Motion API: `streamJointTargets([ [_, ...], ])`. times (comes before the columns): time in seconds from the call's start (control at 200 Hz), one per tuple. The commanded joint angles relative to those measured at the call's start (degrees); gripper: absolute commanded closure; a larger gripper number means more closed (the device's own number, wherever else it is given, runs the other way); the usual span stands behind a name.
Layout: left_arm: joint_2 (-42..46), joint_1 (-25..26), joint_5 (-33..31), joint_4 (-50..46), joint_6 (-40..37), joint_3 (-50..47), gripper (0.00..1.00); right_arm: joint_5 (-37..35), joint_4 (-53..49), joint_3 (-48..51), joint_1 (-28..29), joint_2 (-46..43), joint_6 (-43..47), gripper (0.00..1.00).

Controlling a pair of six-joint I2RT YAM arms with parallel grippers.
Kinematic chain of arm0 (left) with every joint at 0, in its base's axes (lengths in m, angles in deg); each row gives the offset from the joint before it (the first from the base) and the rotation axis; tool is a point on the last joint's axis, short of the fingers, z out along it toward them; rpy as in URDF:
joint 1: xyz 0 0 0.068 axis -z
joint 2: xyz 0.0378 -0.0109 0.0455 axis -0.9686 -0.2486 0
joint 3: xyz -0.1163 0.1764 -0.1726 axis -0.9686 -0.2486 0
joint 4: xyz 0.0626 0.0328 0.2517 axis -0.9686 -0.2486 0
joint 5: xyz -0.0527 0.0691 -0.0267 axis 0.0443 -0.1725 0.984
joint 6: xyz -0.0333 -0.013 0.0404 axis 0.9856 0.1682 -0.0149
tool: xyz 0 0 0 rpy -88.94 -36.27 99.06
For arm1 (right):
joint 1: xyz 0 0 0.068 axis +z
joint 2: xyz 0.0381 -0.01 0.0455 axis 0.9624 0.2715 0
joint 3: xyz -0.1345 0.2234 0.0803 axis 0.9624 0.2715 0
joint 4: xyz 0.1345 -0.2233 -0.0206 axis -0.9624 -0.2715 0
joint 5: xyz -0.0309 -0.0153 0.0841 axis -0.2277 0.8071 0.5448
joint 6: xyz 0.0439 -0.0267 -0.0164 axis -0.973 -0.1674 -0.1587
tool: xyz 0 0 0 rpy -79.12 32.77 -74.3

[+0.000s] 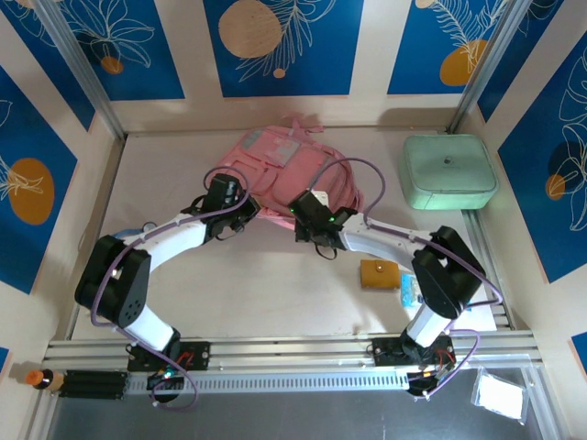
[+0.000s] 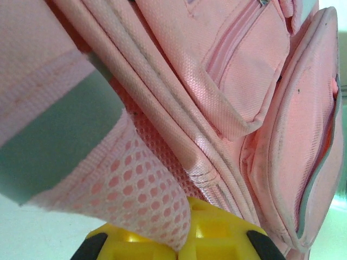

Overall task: Pack the student bag
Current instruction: Zip the student bag at the top-center of the table.

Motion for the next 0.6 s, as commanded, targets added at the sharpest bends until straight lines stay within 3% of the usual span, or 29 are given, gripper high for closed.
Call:
streamJointTargets([
  [0.0,2.82,-1.54,0.4,0.19,-2.06,-0.05,1.0,-7.07,-3.54,3.11,-1.71,-2.33,-2.65,0.89],
  [0.385,2.51,-1.55,1.44,0.19,-2.17,0.14,1.0,-2.33,-1.36,-2.14,-1.22,3.55,2.1,0.79],
  [0.595,2.39,-1.63,1.03,0.15,-2.06,-0.04,1.0,-3.79,-1.45,-1.51,-1.22,2.54,2.2,0.91],
])
